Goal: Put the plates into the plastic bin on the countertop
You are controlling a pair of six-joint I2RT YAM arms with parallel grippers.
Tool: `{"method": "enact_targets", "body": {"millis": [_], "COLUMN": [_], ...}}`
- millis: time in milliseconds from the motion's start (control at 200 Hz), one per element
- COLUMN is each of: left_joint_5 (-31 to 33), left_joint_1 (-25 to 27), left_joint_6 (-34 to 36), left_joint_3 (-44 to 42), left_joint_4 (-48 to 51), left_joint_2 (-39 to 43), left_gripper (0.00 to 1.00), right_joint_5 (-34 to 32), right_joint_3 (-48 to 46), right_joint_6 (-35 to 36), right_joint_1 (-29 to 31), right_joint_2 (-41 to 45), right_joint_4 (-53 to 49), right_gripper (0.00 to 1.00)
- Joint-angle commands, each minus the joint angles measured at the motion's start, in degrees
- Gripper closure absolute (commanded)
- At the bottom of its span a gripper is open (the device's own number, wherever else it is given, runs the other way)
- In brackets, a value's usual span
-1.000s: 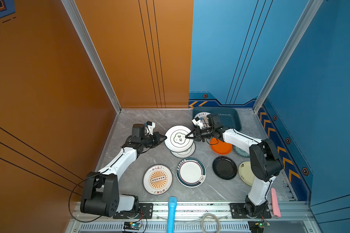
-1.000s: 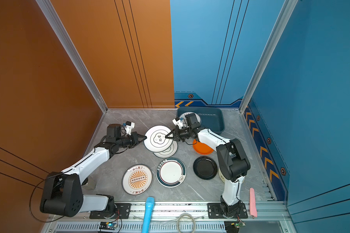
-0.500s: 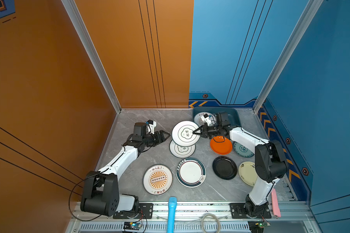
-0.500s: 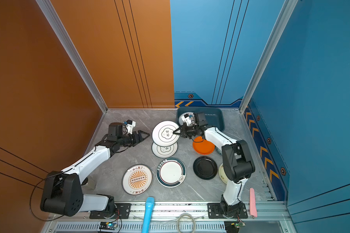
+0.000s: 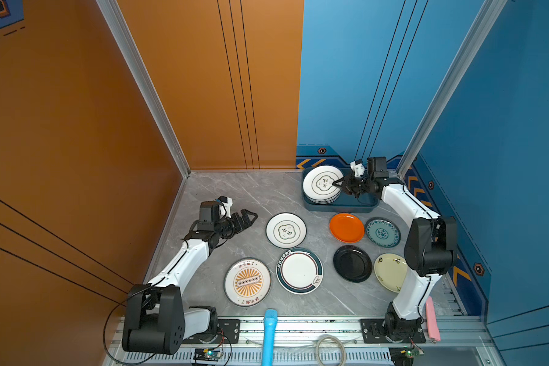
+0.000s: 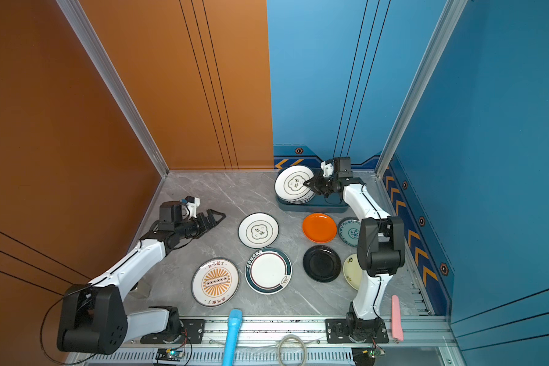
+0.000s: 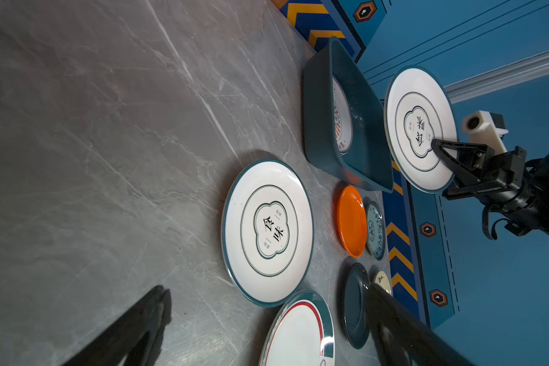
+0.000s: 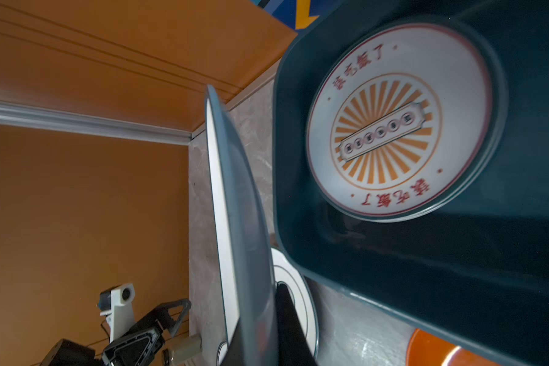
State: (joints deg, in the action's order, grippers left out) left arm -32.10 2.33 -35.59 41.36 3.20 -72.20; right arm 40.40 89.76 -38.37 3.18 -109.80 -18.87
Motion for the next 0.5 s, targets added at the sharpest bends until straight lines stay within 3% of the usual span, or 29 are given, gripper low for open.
{"method": "enact_targets", "body": {"millis": [0, 495], "left_joint_5": [0.24, -1.13], "left_joint_1": [-0.72, -1.49], "left_joint_6": [0.77, 0.26], "left_joint_3": [-0.8, -2.34], "left_joint_4": [0.08, -2.49], "left_joint_2": [2.22, 1.25], "left_gripper": [0.02, 0.02], "right_joint_5": [-3.23, -5.98], "right_joint_3": [3.23, 17.71], "right_joint_6": [1.26, 2.2], "right_joint_1": [-1.08, -2.92], "right_joint_2": [-2.59, -17.46], "right_joint_4": [-3.93, -10.83], "right_gripper": [1.0, 1.0]}}
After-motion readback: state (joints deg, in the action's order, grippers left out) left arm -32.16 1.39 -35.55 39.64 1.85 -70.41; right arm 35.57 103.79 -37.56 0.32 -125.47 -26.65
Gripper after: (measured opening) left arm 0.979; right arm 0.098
